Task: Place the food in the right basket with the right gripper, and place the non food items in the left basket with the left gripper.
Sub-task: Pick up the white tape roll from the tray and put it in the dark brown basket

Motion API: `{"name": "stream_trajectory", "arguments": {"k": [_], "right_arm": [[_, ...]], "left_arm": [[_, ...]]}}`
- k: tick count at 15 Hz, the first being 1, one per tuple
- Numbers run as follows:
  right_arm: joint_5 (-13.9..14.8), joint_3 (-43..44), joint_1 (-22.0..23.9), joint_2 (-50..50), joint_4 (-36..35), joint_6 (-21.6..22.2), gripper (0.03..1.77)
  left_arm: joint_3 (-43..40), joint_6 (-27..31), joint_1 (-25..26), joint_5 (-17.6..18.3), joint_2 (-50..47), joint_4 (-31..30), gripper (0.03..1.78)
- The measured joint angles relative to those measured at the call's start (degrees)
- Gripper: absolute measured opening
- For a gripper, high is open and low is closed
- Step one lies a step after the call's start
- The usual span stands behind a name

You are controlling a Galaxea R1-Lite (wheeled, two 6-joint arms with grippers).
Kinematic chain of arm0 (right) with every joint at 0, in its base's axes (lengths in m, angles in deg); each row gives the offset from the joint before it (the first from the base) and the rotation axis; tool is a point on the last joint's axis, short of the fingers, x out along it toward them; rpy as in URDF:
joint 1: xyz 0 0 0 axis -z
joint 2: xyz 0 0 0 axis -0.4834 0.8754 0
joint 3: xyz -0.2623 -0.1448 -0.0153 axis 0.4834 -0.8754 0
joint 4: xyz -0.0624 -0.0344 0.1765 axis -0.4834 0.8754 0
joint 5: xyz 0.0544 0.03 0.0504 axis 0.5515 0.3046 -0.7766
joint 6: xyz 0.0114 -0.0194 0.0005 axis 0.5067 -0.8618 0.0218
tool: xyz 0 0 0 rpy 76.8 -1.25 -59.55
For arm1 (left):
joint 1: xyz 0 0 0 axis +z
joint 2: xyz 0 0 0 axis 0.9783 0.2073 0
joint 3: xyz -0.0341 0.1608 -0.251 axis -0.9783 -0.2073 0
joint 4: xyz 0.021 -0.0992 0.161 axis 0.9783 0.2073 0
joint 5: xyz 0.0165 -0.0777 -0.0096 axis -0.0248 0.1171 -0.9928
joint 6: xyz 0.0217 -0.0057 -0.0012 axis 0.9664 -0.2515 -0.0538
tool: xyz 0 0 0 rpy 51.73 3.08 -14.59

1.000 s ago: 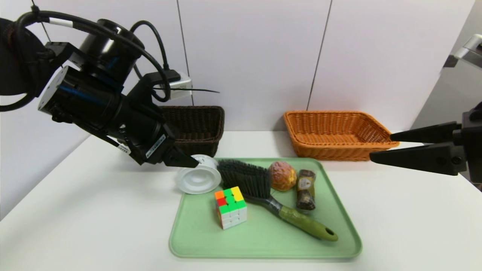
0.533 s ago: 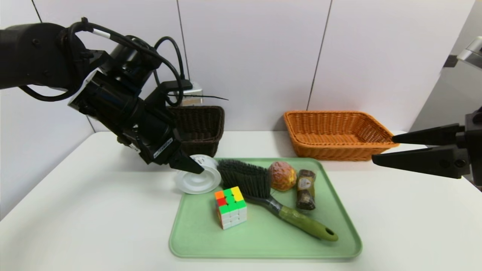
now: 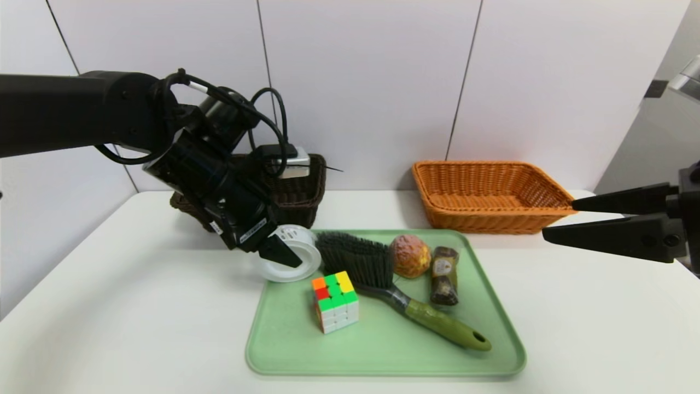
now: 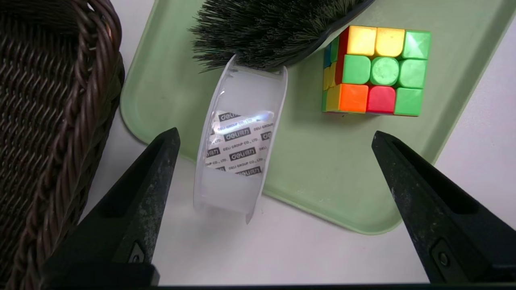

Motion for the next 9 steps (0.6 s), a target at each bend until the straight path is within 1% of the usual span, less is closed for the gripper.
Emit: {"name": "stream_trajectory", "arguments": {"k": [2,9], "right_arm": [[0.0,-0.4,0.0,-0.3,0.0,0.0,1.70],[0.0,-1.0,0.1,-1.0,0.0,0.0,1.70]], "left_arm": [[0.0,0.9,0.0,-0.1,0.8,0.0,1.69],[-0.2,0.9,0.0,-0.2,2.7,-0.1,1.69]]}}
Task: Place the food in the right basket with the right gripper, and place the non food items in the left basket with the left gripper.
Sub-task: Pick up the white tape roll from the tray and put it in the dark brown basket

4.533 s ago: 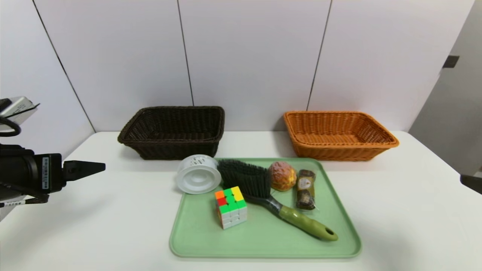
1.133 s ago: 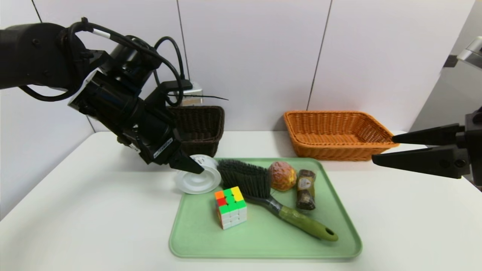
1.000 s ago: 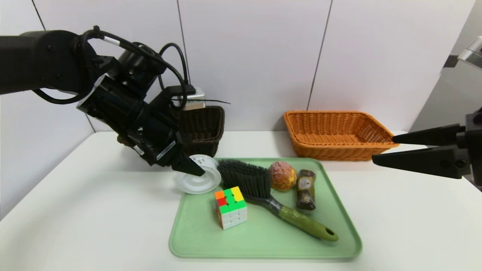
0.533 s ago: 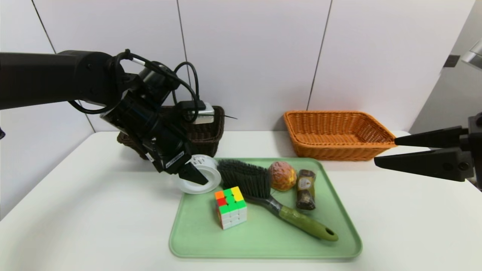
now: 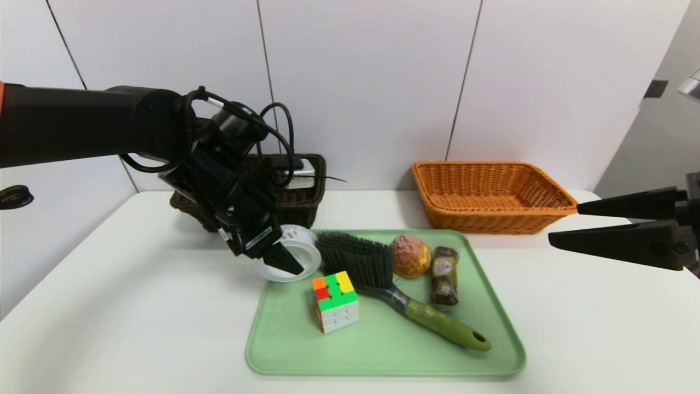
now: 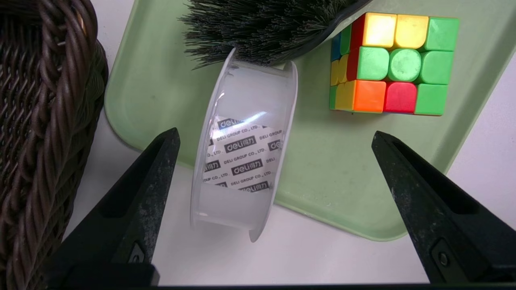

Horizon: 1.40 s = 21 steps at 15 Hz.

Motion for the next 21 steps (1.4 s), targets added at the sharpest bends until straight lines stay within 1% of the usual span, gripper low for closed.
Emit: {"name": "stream_trajectory", "arguments": {"k": [3,6,7,8,10,11,16,21], "right_arm": [[0.0,-0.5,0.3,-0.3,-0.1,0.0,1.70],[-0.1,-0.7,0.3,-0.7,-0.1,0.0,1.70],[-0.1,-0.7,0.3,-0.7,-0.1,0.0,1.70],[-0.1,-0.7,0.4,-0.8,0.0,0.0,1.70],[-0.1,-0.7,0.4,-0.9,-0.1,0.0,1.70],[-0.1,-0.7,0.4,-1.0,-0.1,0.0,1.70],[-0.1,-0.7,0.4,-1.0,0.0,0.1,1.70],[-0.4,-0.7,0.4,-0.9,-0.2,0.2,1.70]], "left_arm": [[-0.1,0.0,0.0,-0.3,0.8,0.0,1.69],[0.0,1.0,0.0,-1.1,1.6,-1.0,1.22],[-0.2,1.2,0.0,-2.3,1.9,-1.3,1.07],[-0.3,1.2,0.0,-3.6,2.2,-2.0,0.96],[-0.4,1.1,0.1,-4.4,2.6,-2.7,0.76],[-0.5,1.1,0.1,-4.4,2.6,-2.7,0.54],[0.0,1.1,0.8,-4.4,0.8,-2.3,0.55],[0.0,0.9,1.2,-4.2,-6.3,-1.9,0.55]]}}
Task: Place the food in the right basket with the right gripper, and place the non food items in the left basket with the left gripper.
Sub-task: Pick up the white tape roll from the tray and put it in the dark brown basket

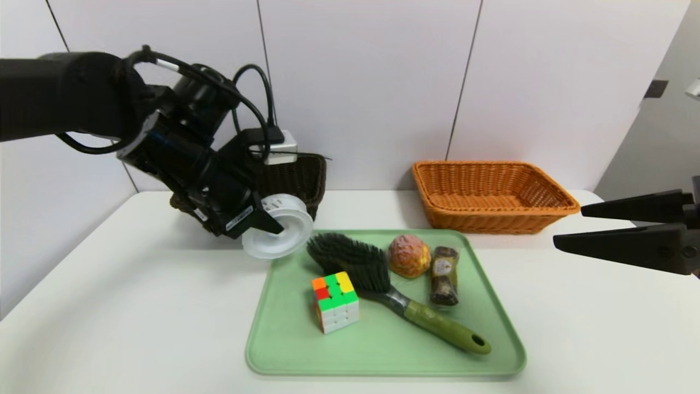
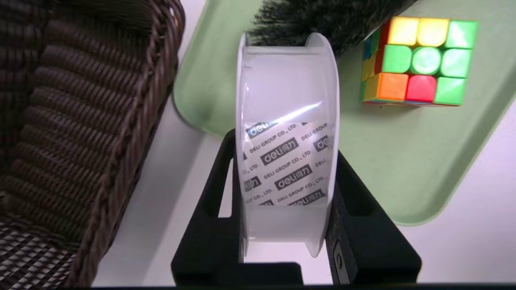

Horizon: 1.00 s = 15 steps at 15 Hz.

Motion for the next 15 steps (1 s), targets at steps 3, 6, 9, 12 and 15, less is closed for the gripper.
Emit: {"name": "stream_trajectory", "arguments": {"k": [3,6,9,12,15], "right_arm": [[0.0,0.0,0.0,0.0,0.0,0.4,1.70],[0.0,0.0,0.0,0.0,-0.1,0.4,1.70],[-0.1,0.0,0.0,0.3,-0.1,0.5,1.70],[0.0,0.0,0.0,0.5,-0.1,0.5,1.70],[0.1,0.0,0.0,0.4,0.2,0.6,1.70]], "left_arm": [[1.4,-1.5,1.4,-1.0,-4.5,-0.2,0.55],[4.8,-5.8,5.4,-2.1,-6.3,-0.5,0.55],[11.1,-10.8,10.2,-2.3,-4.8,-0.8,0.55],[13.3,-18.5,13.8,-5.6,-1.1,-4.8,0.55],[13.6,-25.6,15.9,-10.8,3.9,-10.4,0.55]]}}
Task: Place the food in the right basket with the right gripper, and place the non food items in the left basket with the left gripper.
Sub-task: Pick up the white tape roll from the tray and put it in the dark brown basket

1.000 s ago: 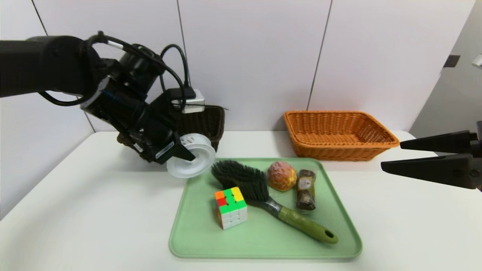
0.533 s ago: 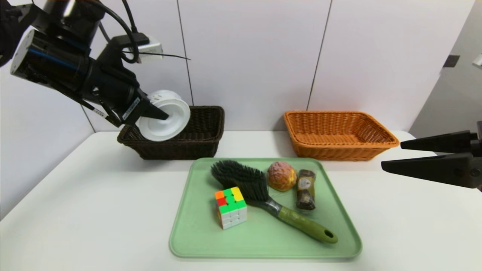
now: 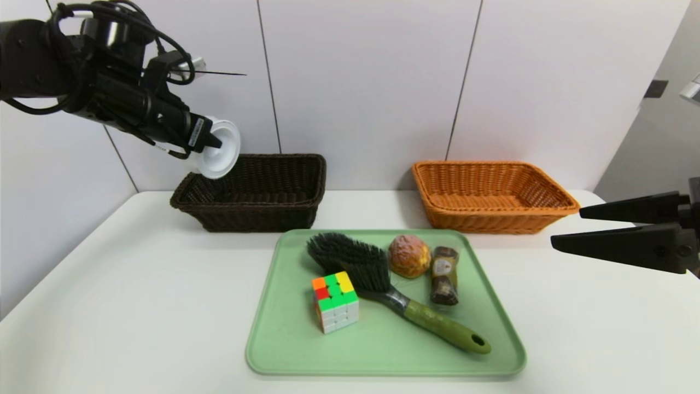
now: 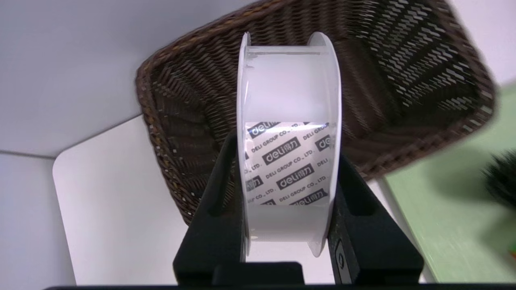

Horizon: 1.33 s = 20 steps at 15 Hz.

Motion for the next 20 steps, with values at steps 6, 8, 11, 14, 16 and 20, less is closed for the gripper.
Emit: {"name": "stream_trajectory", "arguments": {"k": [6,8,11,14,16,20], "right_arm": [[0.0,0.0,0.0,-0.2,0.2,0.6,1.70],[0.0,-0.1,-0.1,-0.3,0.2,0.6,1.70],[0.0,-0.4,-0.4,-0.3,0.1,0.7,1.70],[0.0,-0.4,-0.4,-0.5,0.1,0.7,1.70],[0.0,-0.5,-0.4,-0.7,0.1,0.7,1.70],[0.0,-0.7,-0.4,-0.9,0.1,0.7,1.70]], "left_arm": [[0.0,-5.7,3.4,-2.1,8.5,-3.8,0.55],[0.0,-6.0,3.6,-2.0,10.1,-4.9,0.55],[0.0,-8.0,3.6,-1.9,12.2,-8.5,0.61],[0.1,-8.0,3.6,-1.9,13.1,-8.7,0.94],[0.1,-8.1,3.6,-1.9,13.3,-8.2,1.12],[0.1,-8.0,3.6,-1.9,12.3,-8.1,1.36]]}}
